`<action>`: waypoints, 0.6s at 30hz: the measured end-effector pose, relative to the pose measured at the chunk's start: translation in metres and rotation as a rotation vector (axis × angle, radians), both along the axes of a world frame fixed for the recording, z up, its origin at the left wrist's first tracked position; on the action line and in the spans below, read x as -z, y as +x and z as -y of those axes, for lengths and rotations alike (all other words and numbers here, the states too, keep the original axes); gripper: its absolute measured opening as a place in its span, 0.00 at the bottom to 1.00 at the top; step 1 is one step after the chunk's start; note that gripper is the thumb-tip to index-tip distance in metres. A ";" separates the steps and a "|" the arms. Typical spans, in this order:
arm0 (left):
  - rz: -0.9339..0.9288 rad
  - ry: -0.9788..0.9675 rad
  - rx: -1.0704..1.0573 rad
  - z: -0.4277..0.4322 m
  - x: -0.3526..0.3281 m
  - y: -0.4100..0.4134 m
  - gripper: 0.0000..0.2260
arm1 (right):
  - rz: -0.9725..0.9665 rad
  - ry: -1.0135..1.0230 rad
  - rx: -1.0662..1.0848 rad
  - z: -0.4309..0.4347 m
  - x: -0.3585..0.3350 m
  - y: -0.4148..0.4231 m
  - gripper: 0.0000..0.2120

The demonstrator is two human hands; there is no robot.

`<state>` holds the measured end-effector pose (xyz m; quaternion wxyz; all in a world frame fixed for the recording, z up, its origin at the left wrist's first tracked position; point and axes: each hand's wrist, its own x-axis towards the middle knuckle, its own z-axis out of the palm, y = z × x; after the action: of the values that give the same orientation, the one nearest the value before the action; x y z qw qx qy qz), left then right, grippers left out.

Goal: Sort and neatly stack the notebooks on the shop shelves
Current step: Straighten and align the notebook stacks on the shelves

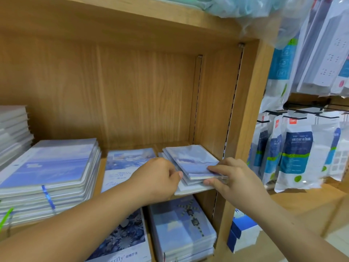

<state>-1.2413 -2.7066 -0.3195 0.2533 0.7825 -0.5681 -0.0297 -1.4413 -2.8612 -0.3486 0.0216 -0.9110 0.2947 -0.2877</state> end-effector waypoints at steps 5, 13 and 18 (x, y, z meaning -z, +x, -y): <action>0.146 0.161 -0.112 0.012 -0.004 -0.021 0.27 | -0.118 -0.041 0.048 -0.006 0.006 -0.005 0.43; 0.375 -0.012 -0.144 -0.007 0.007 -0.054 0.22 | 0.260 0.401 -0.038 -0.016 0.002 -0.014 0.23; 0.411 0.090 -0.133 -0.037 0.017 -0.045 0.16 | 0.238 0.434 0.169 -0.015 0.004 0.001 0.26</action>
<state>-1.2861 -2.6700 -0.3366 0.0986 0.8184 -0.5529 0.1219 -1.4400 -2.8461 -0.3522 0.2269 -0.8170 0.4200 -0.3236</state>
